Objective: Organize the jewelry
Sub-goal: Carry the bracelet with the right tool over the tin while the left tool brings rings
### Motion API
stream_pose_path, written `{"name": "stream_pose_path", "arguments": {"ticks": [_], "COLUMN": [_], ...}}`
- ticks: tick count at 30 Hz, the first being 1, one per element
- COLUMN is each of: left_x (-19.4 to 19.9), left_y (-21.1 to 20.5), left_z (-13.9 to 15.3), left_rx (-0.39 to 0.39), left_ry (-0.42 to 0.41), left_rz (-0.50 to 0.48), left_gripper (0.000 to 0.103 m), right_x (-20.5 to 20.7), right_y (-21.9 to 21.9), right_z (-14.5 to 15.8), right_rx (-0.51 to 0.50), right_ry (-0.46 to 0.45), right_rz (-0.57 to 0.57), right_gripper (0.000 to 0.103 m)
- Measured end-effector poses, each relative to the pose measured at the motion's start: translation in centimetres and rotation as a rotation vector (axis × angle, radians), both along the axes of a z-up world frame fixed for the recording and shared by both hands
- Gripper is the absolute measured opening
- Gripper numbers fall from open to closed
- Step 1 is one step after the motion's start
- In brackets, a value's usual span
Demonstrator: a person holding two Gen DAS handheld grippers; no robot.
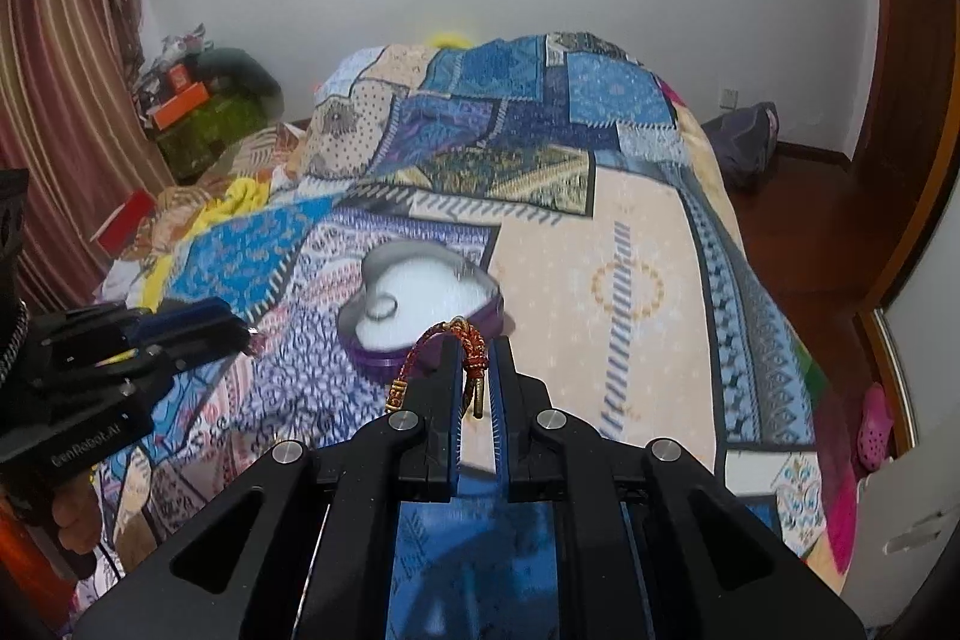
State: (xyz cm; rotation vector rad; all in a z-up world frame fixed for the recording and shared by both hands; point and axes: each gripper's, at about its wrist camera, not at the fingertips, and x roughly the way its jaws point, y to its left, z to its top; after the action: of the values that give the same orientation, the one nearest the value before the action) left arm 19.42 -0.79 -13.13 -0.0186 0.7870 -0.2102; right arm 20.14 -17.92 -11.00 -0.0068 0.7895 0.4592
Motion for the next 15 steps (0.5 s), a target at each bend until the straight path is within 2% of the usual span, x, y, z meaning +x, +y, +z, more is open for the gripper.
{"name": "stream_pose_path", "arguments": {"ticks": [15], "left_x": [4.7], "left_y": [-1.1], "left_z": [0.4], "left_rx": [0.019], "left_ry": [-0.038], "left_rz": [-0.032], "left_gripper": [0.019], "right_x": [3.9], "right_y": [1.5], "right_z": [0.4], "right_rx": [0.033], "right_ry": [-0.022], "right_rz": [0.011], "right_gripper": [0.008]}}
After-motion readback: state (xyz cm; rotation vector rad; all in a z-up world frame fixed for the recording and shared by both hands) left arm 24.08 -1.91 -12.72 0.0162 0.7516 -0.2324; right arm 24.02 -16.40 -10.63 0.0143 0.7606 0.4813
